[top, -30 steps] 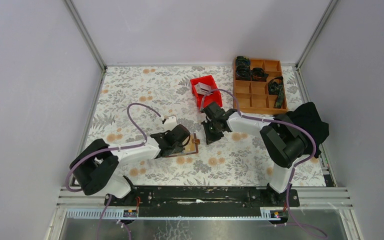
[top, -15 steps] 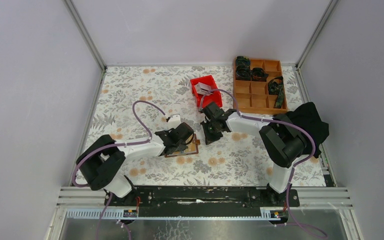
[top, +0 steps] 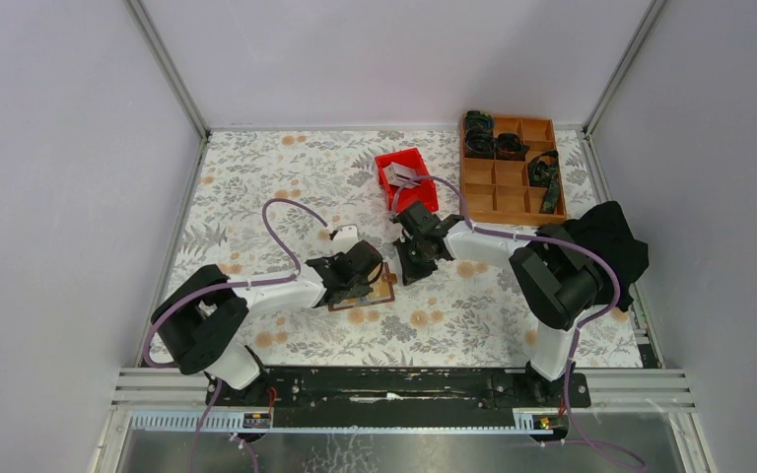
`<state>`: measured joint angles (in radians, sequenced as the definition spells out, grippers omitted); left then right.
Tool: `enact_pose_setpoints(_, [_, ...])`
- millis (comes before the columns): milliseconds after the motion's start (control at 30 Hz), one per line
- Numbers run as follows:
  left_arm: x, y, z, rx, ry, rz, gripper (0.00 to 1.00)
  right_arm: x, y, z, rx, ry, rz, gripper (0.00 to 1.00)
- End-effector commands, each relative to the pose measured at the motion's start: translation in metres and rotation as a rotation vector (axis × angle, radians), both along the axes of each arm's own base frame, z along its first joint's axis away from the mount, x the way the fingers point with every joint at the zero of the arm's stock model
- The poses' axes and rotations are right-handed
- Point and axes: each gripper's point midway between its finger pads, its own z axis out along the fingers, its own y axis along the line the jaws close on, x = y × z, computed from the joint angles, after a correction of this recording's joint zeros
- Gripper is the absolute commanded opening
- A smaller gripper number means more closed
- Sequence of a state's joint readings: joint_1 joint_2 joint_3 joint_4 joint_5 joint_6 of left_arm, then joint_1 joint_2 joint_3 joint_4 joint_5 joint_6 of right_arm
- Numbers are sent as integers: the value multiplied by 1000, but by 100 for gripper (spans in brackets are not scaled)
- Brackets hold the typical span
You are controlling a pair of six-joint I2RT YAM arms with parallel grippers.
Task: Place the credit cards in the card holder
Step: Insert the credit card into the card holder.
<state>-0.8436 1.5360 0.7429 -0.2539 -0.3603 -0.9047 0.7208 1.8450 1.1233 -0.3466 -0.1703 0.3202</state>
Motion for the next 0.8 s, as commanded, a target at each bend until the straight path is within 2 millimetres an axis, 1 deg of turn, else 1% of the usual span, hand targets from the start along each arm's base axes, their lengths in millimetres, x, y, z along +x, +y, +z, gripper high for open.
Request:
enact_pose_setpoints(0, [9, -15, 10, -48, -41, -19, 19, -4, 7, -2, 2, 11, 14, 4])
enact_pose_setpoints(400, [11, -21, 26, -115, -74, 2, 24, -7, 6, -1, 0, 10, 19, 6])
enact_pose_setpoints(500, [11, -14, 32, -104, -86, 30, 26, -7, 4, 0, -5, 1, 18, 10])
enact_pose_setpoints(600, [10, -3, 39, -91, -103, 66, 32, -7, 3, 1, -7, -6, 16, 13])
enact_pose_setpoints(700, [5, 11, 43, -72, -107, 110, 38, -8, 2, 2, -3, -10, 16, 16])
enact_pose_setpoints(767, [-1, 22, 43, -60, -103, 143, 45, -9, 2, 4, 2, -13, 18, 18])
